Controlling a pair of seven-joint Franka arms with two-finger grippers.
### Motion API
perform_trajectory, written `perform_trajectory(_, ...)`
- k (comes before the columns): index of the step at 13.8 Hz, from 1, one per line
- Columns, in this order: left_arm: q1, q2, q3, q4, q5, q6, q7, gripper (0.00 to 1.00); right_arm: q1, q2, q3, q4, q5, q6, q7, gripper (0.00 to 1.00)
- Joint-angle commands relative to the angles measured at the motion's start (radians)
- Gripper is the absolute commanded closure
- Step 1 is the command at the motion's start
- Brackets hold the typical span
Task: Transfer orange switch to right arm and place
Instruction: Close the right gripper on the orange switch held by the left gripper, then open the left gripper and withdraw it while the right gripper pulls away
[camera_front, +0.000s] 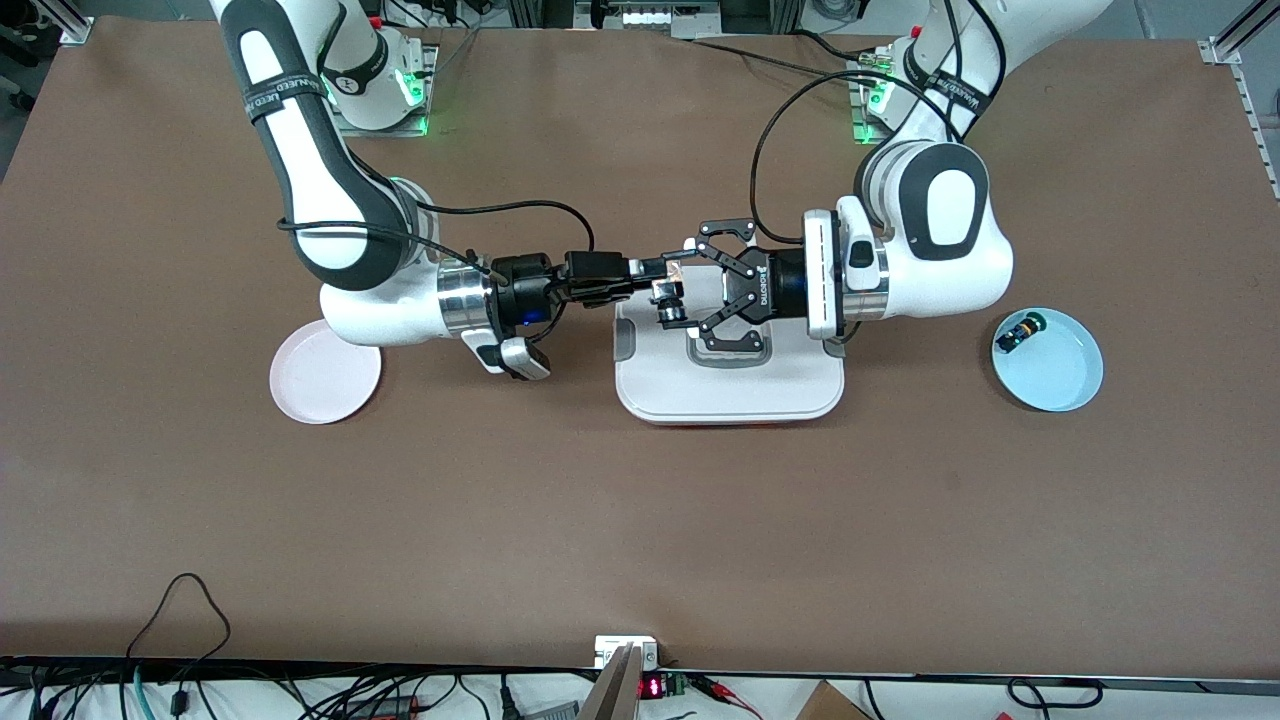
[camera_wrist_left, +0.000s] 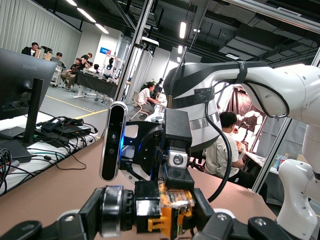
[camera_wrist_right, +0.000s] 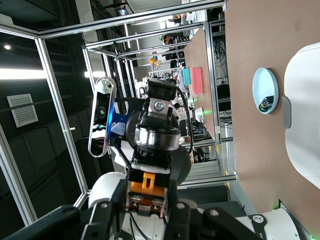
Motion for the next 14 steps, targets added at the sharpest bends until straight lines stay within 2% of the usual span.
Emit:
perform_trajectory(1,-0.010,0.005,-0.001,0.029,-0.037,0.009,-0.058,0.77,0.008,0.014,-0.004,0.002,0.013,-0.011,-0.110,0.87)
perform_trajectory(2,-0.010,0.005,-0.002,0.030,-0.037,0.009,-0.073,0.57,0.006,0.014,-0.004,0.002,0.013,-0.014,-0.113,0.87)
perform_trajectory(3,-0.009,0.004,-0.002,0.032,-0.037,0.006,-0.085,0.01,0.006,0.014,-0.005,0.002,0.013,-0.021,-0.114,0.88)
perform_trajectory(8,0.028,-0.015,0.001,0.026,-0.007,-0.023,-0.133,0.00,0.006,0.014,-0.008,0.004,0.011,-0.023,-0.118,0.89)
perform_trajectory(11,0.146,-0.032,0.013,0.024,0.181,-0.096,-0.135,0.00,0.005,0.014,-0.010,0.004,0.002,-0.021,-0.118,0.89)
perform_trajectory(13,0.253,-0.036,0.021,0.021,0.281,-0.199,-0.135,0.00,-0.005,0.013,-0.015,0.002,-0.012,-0.023,-0.124,0.89)
perform_trajectory(14,0.298,-0.039,0.045,0.020,0.371,-0.230,-0.135,0.00,-0.018,0.007,-0.015,0.001,-0.030,-0.023,-0.124,0.89)
